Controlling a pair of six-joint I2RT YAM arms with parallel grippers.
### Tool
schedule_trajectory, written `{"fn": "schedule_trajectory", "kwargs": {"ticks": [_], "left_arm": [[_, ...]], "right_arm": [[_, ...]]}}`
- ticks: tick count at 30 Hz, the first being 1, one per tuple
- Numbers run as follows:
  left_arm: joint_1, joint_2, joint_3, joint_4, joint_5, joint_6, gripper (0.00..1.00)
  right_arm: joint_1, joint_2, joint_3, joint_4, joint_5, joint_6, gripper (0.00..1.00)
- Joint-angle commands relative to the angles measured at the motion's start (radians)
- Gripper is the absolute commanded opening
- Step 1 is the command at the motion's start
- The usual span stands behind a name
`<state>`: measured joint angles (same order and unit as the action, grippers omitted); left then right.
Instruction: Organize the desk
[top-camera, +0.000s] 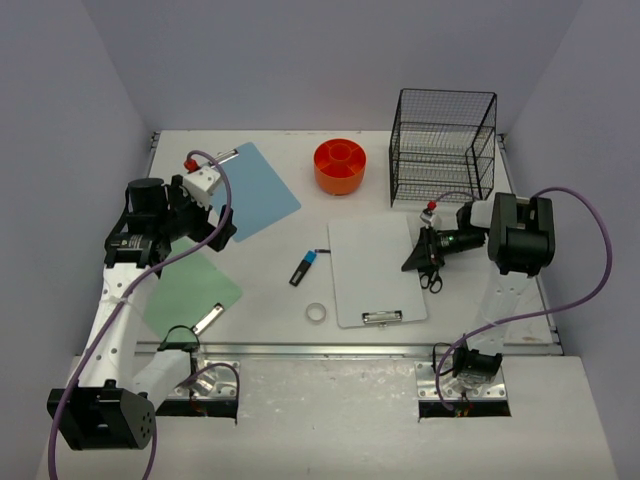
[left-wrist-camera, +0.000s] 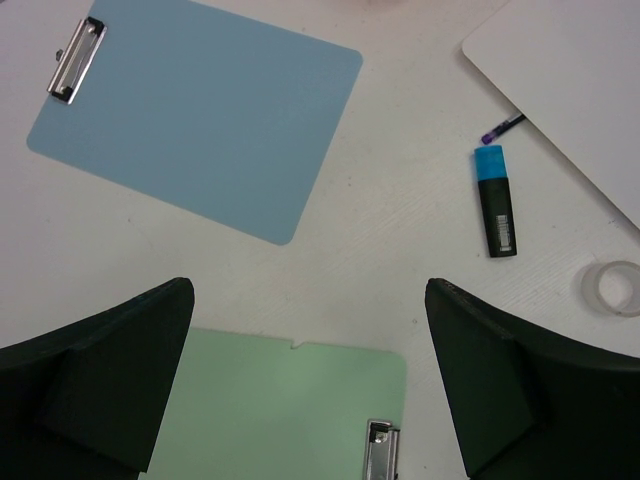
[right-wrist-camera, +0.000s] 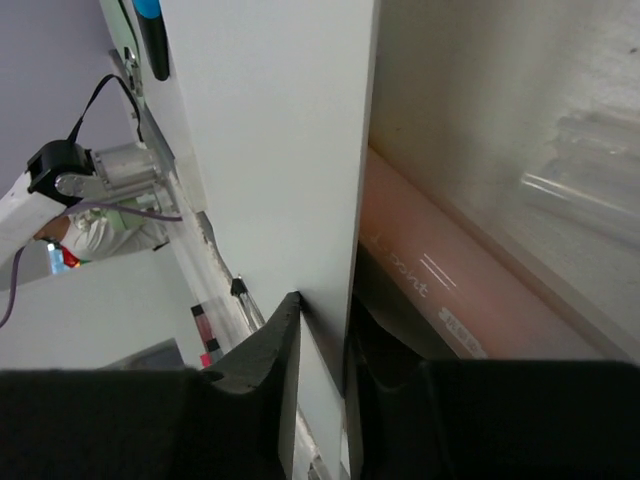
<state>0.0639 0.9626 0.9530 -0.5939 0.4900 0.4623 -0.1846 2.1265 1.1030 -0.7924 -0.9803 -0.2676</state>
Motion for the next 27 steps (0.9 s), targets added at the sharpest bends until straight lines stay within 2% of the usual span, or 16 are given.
{"fn": "schedule_trajectory", "kwargs": {"ticks": [1,3,11,15,20,27], "left_arm": [[-0.009,-0.009,-0.007,0.054,0.007,0.012,1.0],[-0.008,-0.012,-0.011,0.055,0.008,0.009,1.0],[-0.009,-0.03,-0.009,0.055,0.023,0.009,1.0],[-0.009,-0.039,0.014,0.044,0.05,0.017,1.0],[-0.009,-0.033,0.063,0.016,0.165,0.059,0.99],[-0.009,-0.007,0.129,0.007,0.373,0.121,0.95]], "right_arm": [[0.014,-0.001,0.001,0.012,-0.024,-0.024,0.16],[0.014,-0.013,0.011,-0.037,-0.042,-0.056,0.0],[0.013,-0.149,0.054,-0.265,-0.136,-0.191,0.0],[0.013,-0.238,0.142,-0.404,-0.181,-0.268,0.0],[0.016,-0.303,0.288,-0.57,-0.179,-0.358,0.0],[0.085,-0.368,0.429,-0.648,-0.094,-0.45,0.0]]}}
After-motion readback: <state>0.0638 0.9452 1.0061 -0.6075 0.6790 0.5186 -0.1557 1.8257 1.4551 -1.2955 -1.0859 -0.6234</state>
